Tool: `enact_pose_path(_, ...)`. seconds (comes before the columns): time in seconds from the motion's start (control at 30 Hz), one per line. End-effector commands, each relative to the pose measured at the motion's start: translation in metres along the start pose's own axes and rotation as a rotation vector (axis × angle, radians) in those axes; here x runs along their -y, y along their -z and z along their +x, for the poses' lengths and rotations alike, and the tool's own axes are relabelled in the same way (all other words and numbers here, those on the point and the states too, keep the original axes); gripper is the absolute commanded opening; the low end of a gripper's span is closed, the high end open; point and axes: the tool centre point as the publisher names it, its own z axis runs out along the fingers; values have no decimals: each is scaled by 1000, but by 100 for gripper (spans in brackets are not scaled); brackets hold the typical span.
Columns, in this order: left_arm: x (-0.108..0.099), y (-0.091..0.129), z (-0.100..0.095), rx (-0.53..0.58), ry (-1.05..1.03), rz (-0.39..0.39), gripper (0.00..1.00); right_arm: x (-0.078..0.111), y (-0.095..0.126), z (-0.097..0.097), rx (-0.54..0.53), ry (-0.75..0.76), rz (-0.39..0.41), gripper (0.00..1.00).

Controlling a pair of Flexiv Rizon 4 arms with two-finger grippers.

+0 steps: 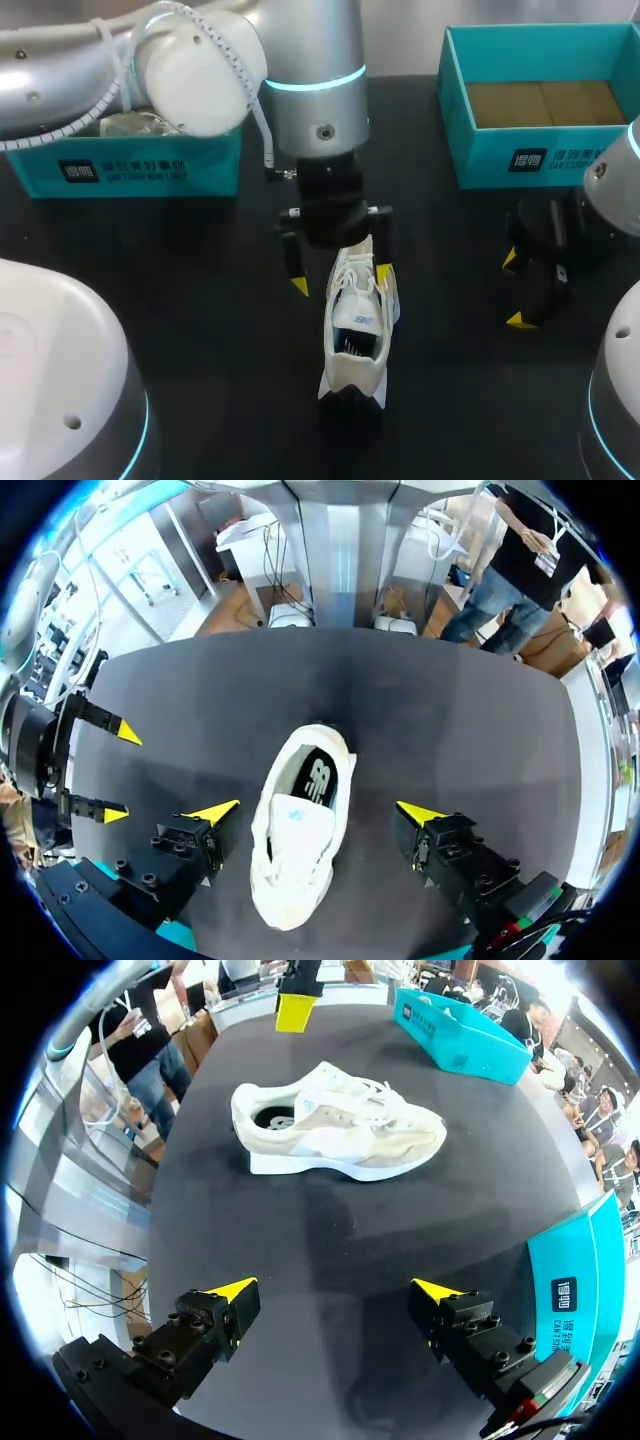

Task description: Take the shoe out of the shoebox, open the shoe tongue, remove and reinsert the insole, then place the shoe into the shoebox

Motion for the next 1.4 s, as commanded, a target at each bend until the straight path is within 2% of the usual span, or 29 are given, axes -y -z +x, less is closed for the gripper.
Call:
enact_pose_path(0.03, 0, -1, 0, -1, 0, -1, 100, 0, -1, 1, 3, -1, 3, 100)
enact_pose_path(0.2, 0, -1, 0, -1, 0, -1, 100, 0, -1, 1, 3, -1, 3, 100)
enact_pose_path(0.23, 2, -2, -2, 3, 36, -57, 100, 0, -1, 1, 3, -1, 3, 100)
enact_pose_path(0.3, 7, -1, -4, -3, 119, -94, 100, 0, -1, 1, 3, -1, 3, 100)
enact_pose_path(0.4, 17, -2, -1, -11, 263, -189, 100, 0, -1, 1, 3, -1, 3, 100)
enact_pose_path(0.43, 21, -3, 1, 1, 314, -188, 100, 0, -1, 1, 3, -1, 3, 100)
enact_pose_path(0.5, 29, -6, 2, 34, 497, -207, 100, 0, -1, 1, 3, -1, 3, 100)
enact_pose_path(0.57, 27, -5, 2, 130, 867, -202, 100, 0, -1, 1, 3, -1, 3, 100)
enact_pose_path(0.6, 24, -4, 6, 164, 1043, -292, 100, 0, -1, 1, 3, -1, 3, 100)
enact_pose_path(1.0, 24, -4, 6, 164, 1043, -292, 100, 0, -1, 1, 3, -1, 3, 100)
enact_pose_path(1.03, 24, -5, 7, 181, 1128, -268, 100, 0, -1, 1, 3, -1, 3, 100)
enact_pose_path(1.07, 26, -7, 7, 183, 1170, -300, 100, 0, -1, 1, 3, -1, 3, 100)
enact_pose_path(1.13, 35, -12, 9, 186, 1213, -270, 100, 0, -1, 1, 3, -1, 3, 100)
enact_pose_path(1.2, 46, -18, 9, 194, 1295, -361, 100, 0, -1, 1, 3, -1, 3, 100)
enact_pose_path(1.4, 67, -21, 18, 209, 1325, -357, 100, 0, -1, 1, 3, -1, 3, 100)
